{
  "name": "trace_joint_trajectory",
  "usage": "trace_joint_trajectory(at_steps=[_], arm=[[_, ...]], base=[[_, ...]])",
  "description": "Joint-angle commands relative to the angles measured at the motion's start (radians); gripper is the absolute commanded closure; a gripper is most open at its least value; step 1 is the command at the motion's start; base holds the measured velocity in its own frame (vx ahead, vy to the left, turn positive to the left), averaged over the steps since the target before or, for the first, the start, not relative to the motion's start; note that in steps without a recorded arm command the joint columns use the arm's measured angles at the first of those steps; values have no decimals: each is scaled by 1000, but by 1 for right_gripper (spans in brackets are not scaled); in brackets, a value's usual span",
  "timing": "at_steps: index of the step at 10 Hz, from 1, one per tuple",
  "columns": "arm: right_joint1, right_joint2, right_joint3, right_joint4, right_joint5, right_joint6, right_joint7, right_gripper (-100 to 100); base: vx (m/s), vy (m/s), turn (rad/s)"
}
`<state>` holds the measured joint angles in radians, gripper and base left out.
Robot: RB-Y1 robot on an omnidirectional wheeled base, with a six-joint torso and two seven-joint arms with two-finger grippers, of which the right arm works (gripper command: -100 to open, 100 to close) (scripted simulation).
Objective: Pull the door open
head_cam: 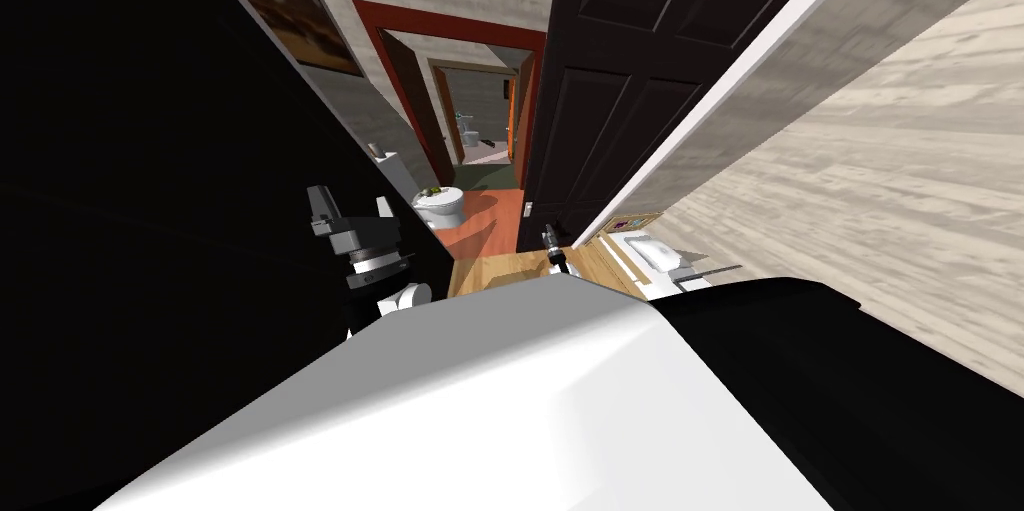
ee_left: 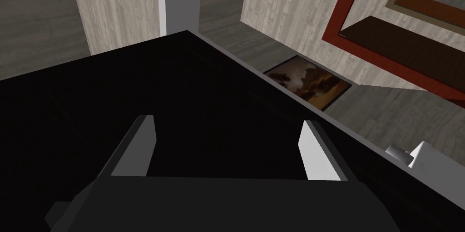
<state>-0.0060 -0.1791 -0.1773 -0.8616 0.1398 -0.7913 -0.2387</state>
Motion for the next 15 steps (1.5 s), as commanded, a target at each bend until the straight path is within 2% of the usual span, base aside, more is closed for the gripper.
trace_joint_trajectory(at_steps=[1, 3, 6, 10, 12, 15], arm=[[-10, -1, -4, 29, 1, -7, -4, -100], [-22, -3, -10, 64, 3, -15, -9, -100], [-51, -9, -22, 149, 6, -35, -22, -100], [-75, -14, -33, 220, 8, -51, -32, -100], [-78, -14, -34, 224, 8, -50, -33, -100], [-75, -26, -46, 236, -1, -58, -37, -100]], base=[[99, 25, 27], [93, 7, 25], [144, 13, 38], [121, 2, 24], [66, 2, 14], [153, -4, 61]])
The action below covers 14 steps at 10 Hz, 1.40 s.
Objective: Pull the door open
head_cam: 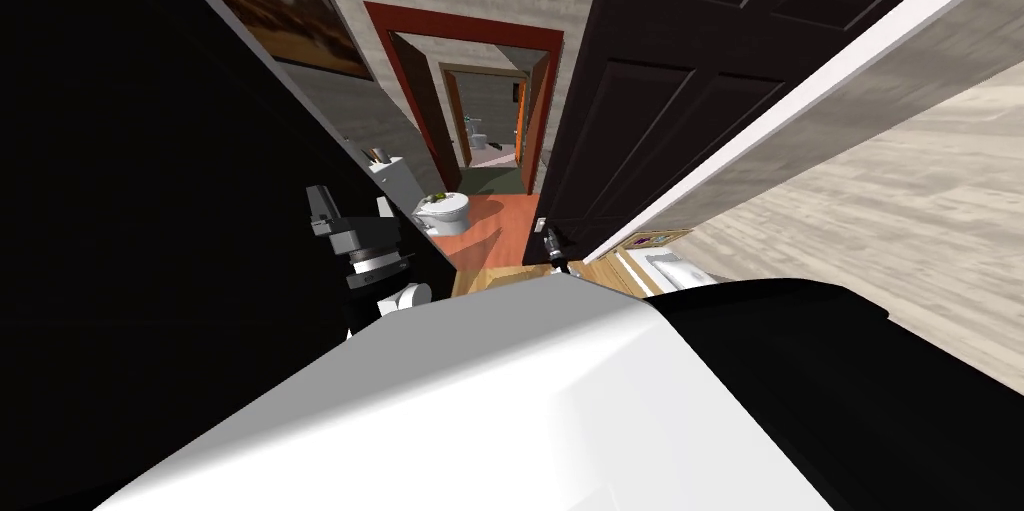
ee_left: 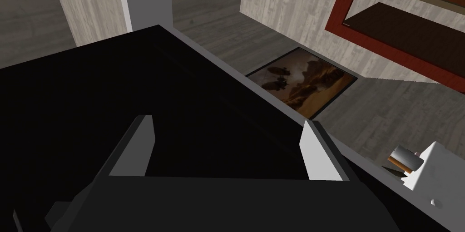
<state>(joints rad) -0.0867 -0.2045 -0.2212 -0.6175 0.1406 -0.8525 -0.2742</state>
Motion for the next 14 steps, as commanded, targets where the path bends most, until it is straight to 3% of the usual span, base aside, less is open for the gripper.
trace_joint_trajectory(at_steps=[1, 5, 6, 7, 12, 14], arm=[[7, -6, -7, -4, -5, 0, -3, -100], [13, -22, -23, 10, -18, -8, -8, -100], [19, -18, -20, -5, -15, 0, -8, -100], [19, -18, -20, -5, -15, 0, -8, 100], [19, -18, -20, -5, -15, 0, -8, 100], [28, -28, -5, -5, -3, -12, -28, 100]], base=[[199, -6, 80], [213, -24, 77], [84, -6, -14], [-27, 8, -7], [-12, 1, 6], [-138, -41, 102]])
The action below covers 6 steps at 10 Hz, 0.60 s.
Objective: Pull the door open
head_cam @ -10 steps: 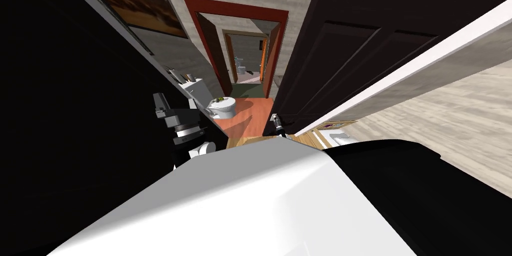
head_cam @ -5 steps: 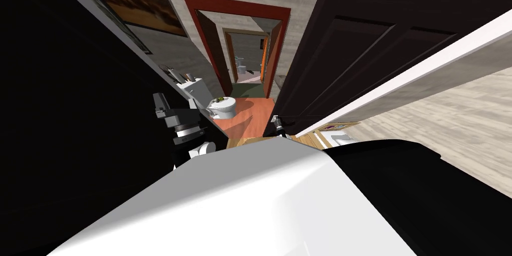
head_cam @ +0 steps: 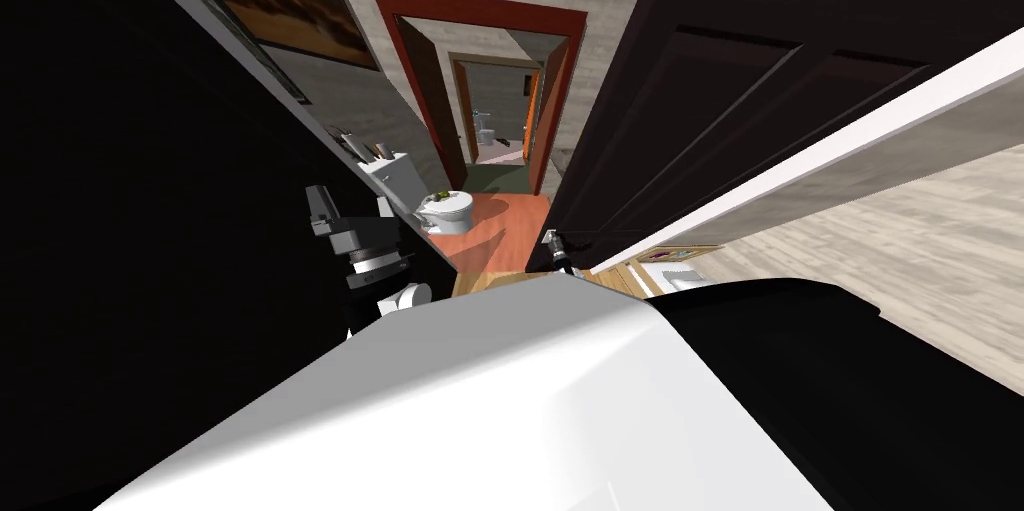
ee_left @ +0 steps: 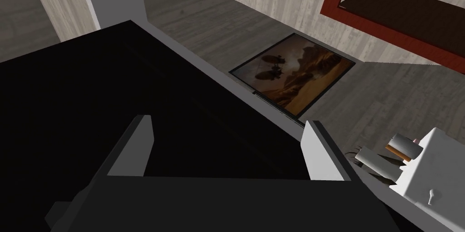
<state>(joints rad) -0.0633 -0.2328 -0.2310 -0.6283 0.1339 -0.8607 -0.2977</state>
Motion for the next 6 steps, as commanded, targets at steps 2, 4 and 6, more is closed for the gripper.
trace_joint_trajectory(at_steps=[2, 4, 6], arm=[[15, -13, 22, 4, 17, -21, -28, 100], [23, -23, 36, 3, 28, -34, -47, 100], [34, -36, 53, 1, 42, -51, -71, 100]], base=[[-175, -41, 89], [-185, -42, 76], [-188, -56, 115]])
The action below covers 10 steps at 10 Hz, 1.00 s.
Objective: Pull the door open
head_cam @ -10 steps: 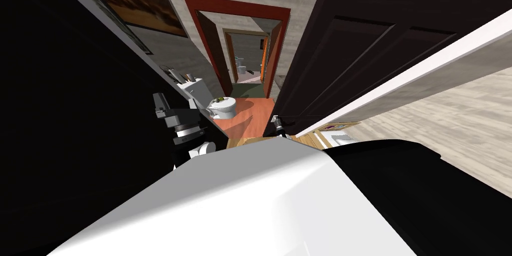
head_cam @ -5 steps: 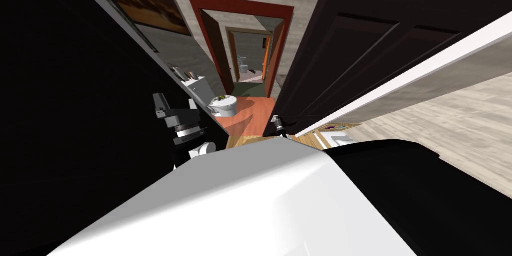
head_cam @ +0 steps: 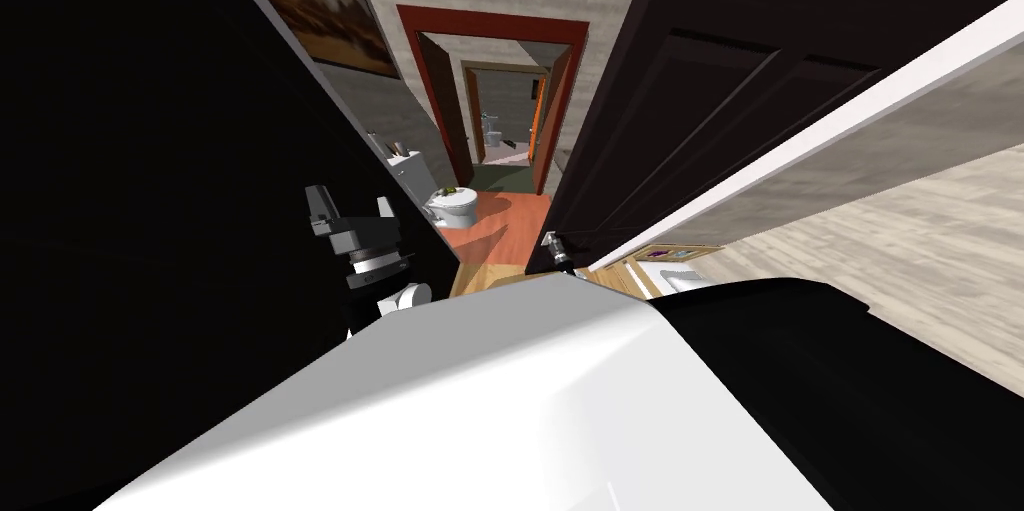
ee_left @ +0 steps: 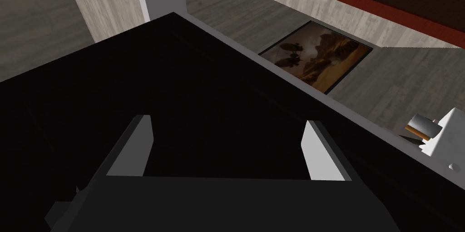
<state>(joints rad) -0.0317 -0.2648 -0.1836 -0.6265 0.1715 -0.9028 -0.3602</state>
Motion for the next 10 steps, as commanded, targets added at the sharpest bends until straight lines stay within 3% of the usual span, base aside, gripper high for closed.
trace_joint_trajectory(at_steps=[1, 3, 10], arm=[[6, -10, 12, -1, 10, -16, -19, 100], [8, -9, 16, -6, 12, -12, -20, 100], [86, -75, 68, -20, 78, -127, -122, 100]], base=[[-197, -74, 86], [-140, -35, 49], [-191, -54, 84]])
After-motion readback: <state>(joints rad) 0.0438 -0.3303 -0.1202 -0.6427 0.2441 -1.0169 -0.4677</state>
